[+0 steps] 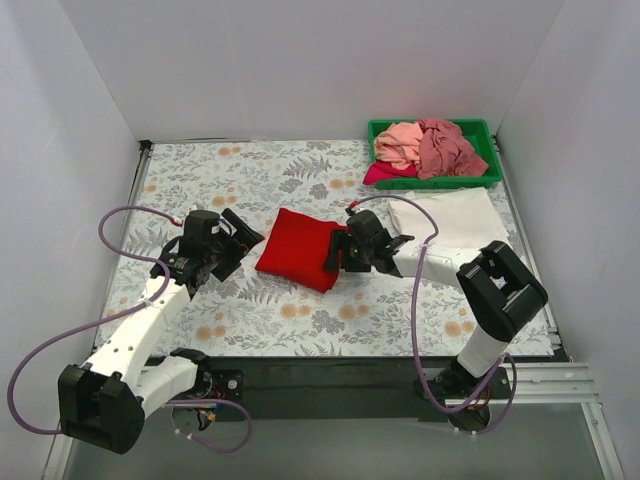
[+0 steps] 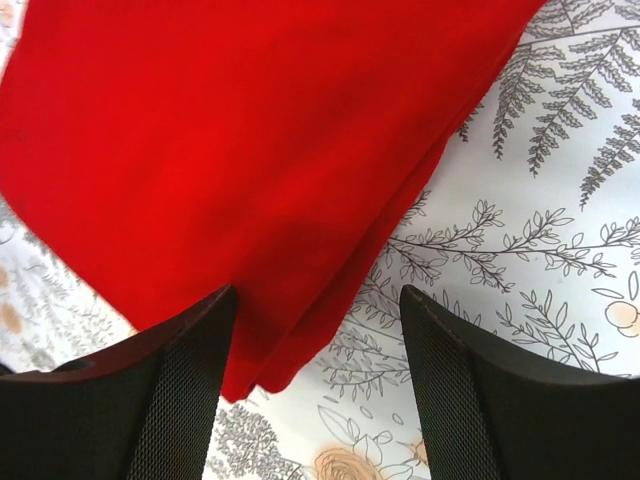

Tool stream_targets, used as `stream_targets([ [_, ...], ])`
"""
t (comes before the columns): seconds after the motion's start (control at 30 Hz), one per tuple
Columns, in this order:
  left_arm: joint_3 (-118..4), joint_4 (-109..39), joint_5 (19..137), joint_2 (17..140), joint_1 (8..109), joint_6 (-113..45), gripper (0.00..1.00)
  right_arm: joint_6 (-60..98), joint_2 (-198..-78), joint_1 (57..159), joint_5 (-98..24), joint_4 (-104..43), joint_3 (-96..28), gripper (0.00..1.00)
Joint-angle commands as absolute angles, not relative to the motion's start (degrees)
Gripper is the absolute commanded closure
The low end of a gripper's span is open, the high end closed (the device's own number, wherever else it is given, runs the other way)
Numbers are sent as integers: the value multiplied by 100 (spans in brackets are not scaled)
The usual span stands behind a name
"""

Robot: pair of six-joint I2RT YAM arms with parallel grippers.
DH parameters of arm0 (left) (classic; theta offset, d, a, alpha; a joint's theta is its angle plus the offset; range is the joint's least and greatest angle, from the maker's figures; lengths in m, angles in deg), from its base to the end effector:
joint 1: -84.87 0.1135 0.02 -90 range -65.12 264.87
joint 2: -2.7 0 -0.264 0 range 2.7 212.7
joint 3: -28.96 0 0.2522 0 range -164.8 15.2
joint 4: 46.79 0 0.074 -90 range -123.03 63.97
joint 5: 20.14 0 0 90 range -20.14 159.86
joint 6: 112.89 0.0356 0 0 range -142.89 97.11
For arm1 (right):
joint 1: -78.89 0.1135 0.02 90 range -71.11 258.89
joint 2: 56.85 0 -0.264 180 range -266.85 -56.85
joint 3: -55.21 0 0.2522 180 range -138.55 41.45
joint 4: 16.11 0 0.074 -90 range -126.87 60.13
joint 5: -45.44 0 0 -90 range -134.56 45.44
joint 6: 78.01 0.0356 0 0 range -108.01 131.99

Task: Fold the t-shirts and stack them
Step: Neatly place the folded tshirt to the corner

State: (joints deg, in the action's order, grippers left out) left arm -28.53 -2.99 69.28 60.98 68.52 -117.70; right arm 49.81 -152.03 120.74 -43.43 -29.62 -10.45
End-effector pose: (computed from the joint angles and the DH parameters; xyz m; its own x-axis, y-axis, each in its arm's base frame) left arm 0.2030 -0.0592 0.2576 -0.2171 -0.9747 0.0526 -0.6943 0.1163 -0.7102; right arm 0.2553 0.2296 0.1774 -0.8171 0.0911 -0.5692 -0.2237 0.8599 0.4589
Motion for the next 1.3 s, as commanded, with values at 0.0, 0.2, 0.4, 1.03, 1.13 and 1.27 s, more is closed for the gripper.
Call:
stream_targets([
  [0.0, -2857, -104, 6968, 5930, 6826, -11694, 3, 5119, -15414, 12187, -4711, -2732, -1331, 28],
  [0.2, -2840, -60, 6977, 5869, 6826, -11658, 3, 5127, -16011, 12336, -4711, -2750, -1682, 35],
  [0.4, -2892, 98, 6907, 5790, 6826, -11615, 3, 5127, -16521, 12503, -5281, -3329, -2086, 65],
  [1.03, -3261, 503, 6239, 5710, 6826, -11579, 2, 184, -14792, 12276, -8102, -5615, -2272, 99],
  [1.13, -3253, 564, 6160, 5719, 6826, -11579, 2, -338, -14642, 11917, -8199, -5606, -2236, 99],
  [1.27, -3261, 687, 6046, 5737, 6826, -11571, 2, -1443, -14439, 11651, -8586, -5589, -2105, 99],
])
